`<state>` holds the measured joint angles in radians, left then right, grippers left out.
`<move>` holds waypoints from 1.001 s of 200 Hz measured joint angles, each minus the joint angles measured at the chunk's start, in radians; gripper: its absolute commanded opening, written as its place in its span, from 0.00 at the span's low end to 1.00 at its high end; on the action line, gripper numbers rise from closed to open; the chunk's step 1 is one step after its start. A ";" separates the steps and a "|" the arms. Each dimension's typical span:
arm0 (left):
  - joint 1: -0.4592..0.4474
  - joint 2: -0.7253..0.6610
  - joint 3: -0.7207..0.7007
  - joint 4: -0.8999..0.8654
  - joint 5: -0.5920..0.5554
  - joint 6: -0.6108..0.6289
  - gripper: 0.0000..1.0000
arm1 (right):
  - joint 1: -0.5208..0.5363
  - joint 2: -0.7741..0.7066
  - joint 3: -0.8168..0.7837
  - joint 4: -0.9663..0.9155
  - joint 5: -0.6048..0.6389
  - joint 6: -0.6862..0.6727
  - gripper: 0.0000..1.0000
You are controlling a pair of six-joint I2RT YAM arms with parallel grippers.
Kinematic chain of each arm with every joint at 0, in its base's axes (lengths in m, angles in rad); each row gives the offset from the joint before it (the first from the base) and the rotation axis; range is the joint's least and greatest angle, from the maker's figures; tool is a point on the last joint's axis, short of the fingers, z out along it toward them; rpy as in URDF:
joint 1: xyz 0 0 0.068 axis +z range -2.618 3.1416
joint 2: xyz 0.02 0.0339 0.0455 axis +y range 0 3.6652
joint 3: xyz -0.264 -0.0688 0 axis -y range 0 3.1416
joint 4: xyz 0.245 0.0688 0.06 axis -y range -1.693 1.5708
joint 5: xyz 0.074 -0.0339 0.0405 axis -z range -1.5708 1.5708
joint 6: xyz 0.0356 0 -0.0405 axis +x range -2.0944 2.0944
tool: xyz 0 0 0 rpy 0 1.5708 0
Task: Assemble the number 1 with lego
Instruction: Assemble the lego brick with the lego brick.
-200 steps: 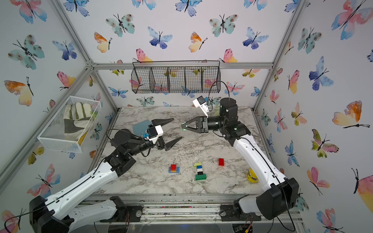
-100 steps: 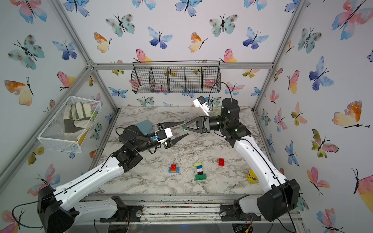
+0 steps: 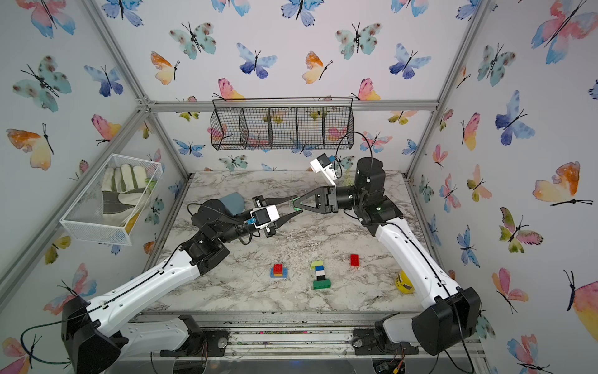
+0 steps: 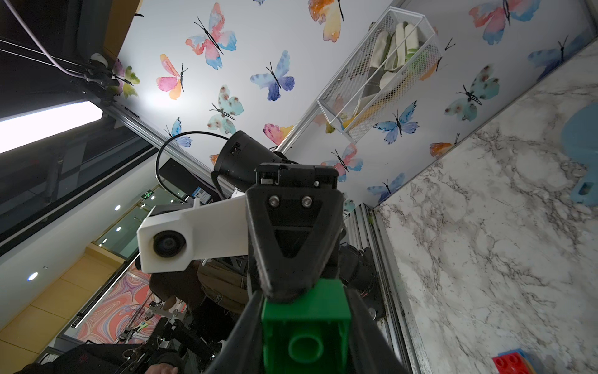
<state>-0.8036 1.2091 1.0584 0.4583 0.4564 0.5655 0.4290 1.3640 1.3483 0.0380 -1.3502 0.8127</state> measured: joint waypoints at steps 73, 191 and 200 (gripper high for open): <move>-0.008 -0.042 0.047 -0.473 -0.182 -0.082 0.24 | -0.130 -0.014 0.095 -0.423 0.484 -0.315 0.64; -0.026 0.275 0.229 -1.261 -0.331 -0.098 0.21 | -0.155 -0.100 -0.123 -0.651 1.131 -0.439 0.62; -0.039 0.306 0.240 -1.287 -0.348 -0.086 0.21 | -0.156 -0.116 -0.131 -0.652 1.157 -0.440 0.61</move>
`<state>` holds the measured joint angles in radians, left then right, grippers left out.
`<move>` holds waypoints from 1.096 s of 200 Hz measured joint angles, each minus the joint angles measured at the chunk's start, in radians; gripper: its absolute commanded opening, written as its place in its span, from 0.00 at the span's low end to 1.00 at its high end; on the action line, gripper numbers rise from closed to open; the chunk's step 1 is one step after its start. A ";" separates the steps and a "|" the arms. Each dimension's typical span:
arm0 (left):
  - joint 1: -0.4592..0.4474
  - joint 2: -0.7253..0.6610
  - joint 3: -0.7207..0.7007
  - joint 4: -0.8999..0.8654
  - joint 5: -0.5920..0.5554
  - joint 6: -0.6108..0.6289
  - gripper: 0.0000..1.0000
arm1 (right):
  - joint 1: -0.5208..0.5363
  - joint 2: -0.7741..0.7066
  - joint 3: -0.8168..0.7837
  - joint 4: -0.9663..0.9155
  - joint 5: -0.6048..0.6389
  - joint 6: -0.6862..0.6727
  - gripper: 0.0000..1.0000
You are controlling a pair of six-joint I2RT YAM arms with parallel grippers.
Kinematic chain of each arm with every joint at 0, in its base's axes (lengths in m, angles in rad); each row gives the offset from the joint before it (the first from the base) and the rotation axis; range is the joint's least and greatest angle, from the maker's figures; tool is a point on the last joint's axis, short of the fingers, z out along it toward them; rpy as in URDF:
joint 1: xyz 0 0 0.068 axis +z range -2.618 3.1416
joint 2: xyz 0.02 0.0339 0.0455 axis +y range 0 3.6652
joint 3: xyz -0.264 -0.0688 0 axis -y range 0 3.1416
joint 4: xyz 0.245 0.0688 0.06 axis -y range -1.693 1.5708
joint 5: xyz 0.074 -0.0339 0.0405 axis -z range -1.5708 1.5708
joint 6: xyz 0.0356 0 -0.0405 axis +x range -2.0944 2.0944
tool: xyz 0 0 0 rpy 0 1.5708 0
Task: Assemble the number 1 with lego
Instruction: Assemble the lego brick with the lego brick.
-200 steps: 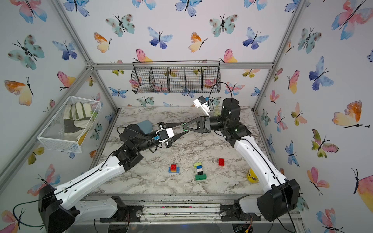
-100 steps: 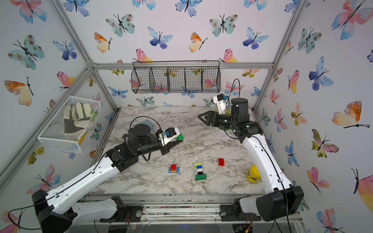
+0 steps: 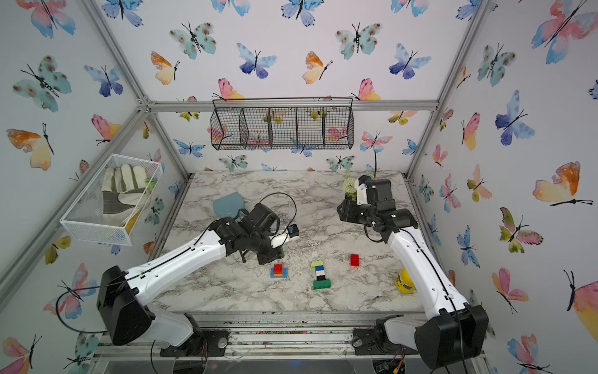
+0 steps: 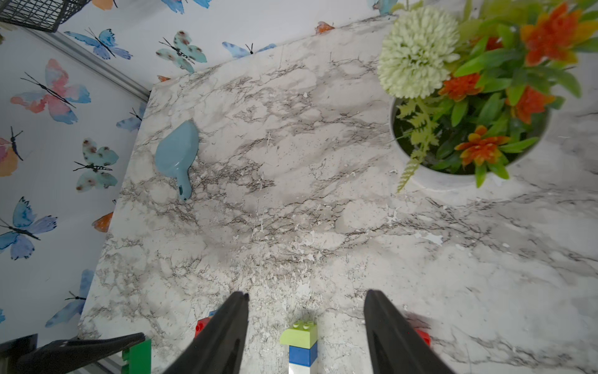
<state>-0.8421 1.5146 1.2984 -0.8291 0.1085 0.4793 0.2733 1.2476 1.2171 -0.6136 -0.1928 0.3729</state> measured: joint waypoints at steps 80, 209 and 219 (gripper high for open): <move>-0.089 0.187 0.065 -0.107 -0.174 0.090 0.16 | 0.000 -0.026 -0.007 -0.063 0.152 0.001 0.59; -0.090 0.274 0.083 -0.119 -0.212 0.150 0.13 | 0.000 -0.027 -0.007 -0.063 0.147 0.000 0.59; -0.090 0.275 0.084 -0.119 -0.212 0.151 0.14 | 0.000 -0.026 -0.007 -0.063 0.146 0.000 0.59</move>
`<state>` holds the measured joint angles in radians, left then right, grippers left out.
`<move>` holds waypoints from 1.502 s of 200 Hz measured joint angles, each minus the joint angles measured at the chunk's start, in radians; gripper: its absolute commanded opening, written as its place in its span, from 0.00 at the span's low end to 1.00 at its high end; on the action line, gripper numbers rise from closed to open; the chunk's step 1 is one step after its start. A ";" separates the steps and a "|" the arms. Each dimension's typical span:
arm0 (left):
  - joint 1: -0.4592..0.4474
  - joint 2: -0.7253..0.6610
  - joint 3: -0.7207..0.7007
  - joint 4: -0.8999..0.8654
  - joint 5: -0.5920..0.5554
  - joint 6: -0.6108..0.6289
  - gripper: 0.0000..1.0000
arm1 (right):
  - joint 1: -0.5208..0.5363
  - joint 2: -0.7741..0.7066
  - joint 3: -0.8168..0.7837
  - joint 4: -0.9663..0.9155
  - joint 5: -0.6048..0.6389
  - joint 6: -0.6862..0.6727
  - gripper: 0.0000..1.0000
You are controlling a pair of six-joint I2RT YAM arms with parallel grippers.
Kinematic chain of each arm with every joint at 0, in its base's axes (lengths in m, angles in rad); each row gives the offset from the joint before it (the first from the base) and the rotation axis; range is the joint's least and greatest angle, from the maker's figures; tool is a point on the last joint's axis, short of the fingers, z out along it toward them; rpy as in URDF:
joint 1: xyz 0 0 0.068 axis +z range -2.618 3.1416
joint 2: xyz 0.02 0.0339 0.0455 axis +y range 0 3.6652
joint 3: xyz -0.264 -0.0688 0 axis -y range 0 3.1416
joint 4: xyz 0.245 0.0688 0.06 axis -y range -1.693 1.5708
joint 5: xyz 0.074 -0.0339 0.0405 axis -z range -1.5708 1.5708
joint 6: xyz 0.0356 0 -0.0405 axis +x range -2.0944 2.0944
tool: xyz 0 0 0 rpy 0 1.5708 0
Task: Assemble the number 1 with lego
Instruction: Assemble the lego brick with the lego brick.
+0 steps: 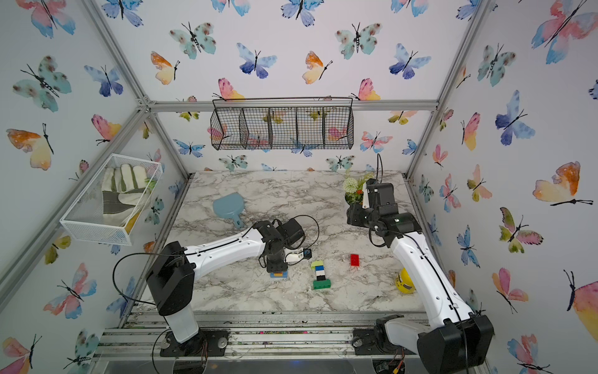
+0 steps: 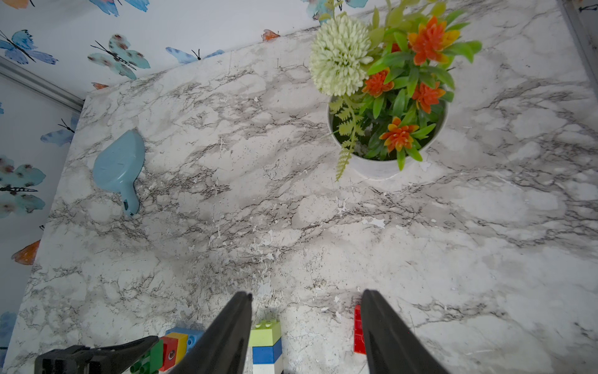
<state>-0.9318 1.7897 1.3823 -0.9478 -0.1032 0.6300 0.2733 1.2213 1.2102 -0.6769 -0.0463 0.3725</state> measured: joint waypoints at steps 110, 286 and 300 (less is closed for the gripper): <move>0.000 0.002 -0.002 0.001 0.013 0.019 0.13 | 0.000 0.000 0.000 0.000 -0.003 -0.004 0.60; -0.006 -0.090 -0.126 0.122 0.027 0.127 0.16 | 0.000 0.005 0.000 0.000 -0.007 -0.008 0.60; -0.006 -0.090 -0.126 0.122 0.028 0.129 0.16 | 0.000 0.005 0.000 0.000 -0.010 -0.008 0.60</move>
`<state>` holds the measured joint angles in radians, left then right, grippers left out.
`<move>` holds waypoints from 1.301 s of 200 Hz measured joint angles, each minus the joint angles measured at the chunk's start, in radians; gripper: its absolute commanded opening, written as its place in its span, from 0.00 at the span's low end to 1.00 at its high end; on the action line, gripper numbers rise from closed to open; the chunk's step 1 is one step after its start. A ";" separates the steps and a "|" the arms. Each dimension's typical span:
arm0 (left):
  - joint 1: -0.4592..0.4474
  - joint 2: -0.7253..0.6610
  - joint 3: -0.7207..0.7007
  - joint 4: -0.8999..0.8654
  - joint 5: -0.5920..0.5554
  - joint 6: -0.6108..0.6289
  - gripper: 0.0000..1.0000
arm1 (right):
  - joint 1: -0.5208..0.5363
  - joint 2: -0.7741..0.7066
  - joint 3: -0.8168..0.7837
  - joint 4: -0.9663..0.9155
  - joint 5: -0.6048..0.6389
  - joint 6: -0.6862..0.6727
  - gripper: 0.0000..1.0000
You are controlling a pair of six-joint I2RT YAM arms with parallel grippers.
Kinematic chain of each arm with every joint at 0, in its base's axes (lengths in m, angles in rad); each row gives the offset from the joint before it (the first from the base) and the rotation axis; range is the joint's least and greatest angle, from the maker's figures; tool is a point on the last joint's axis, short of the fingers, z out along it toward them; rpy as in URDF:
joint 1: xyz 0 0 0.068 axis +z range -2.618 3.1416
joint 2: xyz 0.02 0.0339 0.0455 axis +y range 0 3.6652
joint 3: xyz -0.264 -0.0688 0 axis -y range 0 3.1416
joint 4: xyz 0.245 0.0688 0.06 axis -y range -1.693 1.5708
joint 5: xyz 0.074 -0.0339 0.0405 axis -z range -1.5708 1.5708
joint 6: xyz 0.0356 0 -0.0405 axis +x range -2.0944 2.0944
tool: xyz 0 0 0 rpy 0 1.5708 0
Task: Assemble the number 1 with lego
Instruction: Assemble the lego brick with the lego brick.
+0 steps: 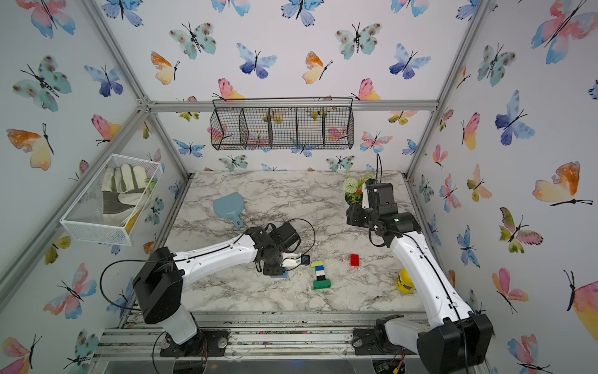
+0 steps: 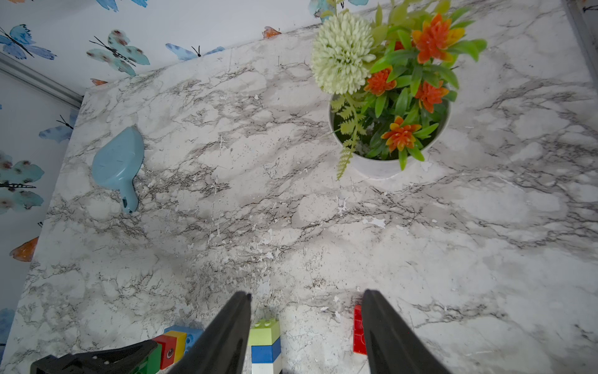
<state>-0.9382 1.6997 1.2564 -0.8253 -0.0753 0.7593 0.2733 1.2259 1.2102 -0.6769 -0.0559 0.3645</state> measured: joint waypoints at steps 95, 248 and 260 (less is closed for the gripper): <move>0.006 0.000 -0.005 0.007 0.013 -0.006 0.18 | 0.000 0.000 0.000 0.000 -0.009 0.000 0.60; 0.027 0.017 -0.031 0.045 0.006 -0.069 0.51 | 0.000 0.000 0.000 0.000 -0.009 0.000 0.62; 0.030 0.028 -0.041 0.045 0.002 -0.071 0.56 | 0.000 0.000 0.000 0.000 -0.009 0.000 0.62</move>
<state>-0.9085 1.7275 1.2152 -0.7799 -0.0731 0.6880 0.2733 1.2259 1.2106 -0.6769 -0.0650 0.3649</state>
